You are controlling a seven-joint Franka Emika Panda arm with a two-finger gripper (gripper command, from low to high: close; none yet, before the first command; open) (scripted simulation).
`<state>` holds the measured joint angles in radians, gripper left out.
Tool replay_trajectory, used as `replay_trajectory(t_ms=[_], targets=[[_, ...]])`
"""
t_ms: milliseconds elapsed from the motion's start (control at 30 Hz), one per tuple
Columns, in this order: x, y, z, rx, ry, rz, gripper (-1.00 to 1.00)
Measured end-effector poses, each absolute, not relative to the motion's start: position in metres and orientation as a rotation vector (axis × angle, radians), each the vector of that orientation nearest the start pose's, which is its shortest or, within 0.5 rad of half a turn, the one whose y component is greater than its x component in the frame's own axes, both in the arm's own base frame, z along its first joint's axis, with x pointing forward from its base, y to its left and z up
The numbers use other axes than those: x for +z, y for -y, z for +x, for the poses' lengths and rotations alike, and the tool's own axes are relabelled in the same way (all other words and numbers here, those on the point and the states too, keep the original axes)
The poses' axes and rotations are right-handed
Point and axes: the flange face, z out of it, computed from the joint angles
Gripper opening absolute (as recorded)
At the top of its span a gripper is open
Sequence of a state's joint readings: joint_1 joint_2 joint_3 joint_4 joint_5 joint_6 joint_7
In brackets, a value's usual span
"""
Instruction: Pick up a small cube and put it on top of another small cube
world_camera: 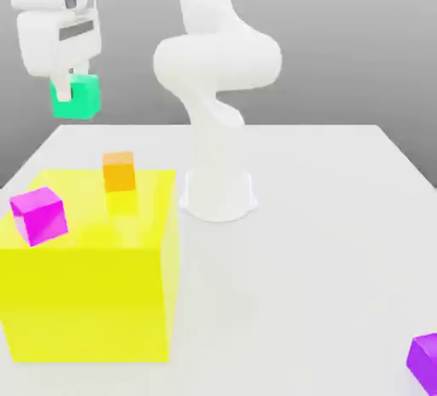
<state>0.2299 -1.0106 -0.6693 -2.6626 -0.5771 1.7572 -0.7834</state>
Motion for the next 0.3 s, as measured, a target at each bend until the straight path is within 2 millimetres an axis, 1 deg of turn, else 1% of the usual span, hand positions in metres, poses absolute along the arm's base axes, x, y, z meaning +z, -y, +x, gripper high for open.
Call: replay_trajectory(t_ms=[33, 67, 167, 200, 300], targets=[[0.455, 0.168, 0.267, -0.010, 1.112, -2.950, -1.00], [0.449, 0.161, 0.271, -0.003, 1.108, -2.946, -1.00], [0.410, 0.156, 0.275, 0.005, 1.104, -2.943, -1.00], [0.397, 0.156, 0.275, 0.005, 1.104, -2.942, 1.00], [0.397, 0.156, 0.274, 0.005, 1.104, -2.942, 1.00]])
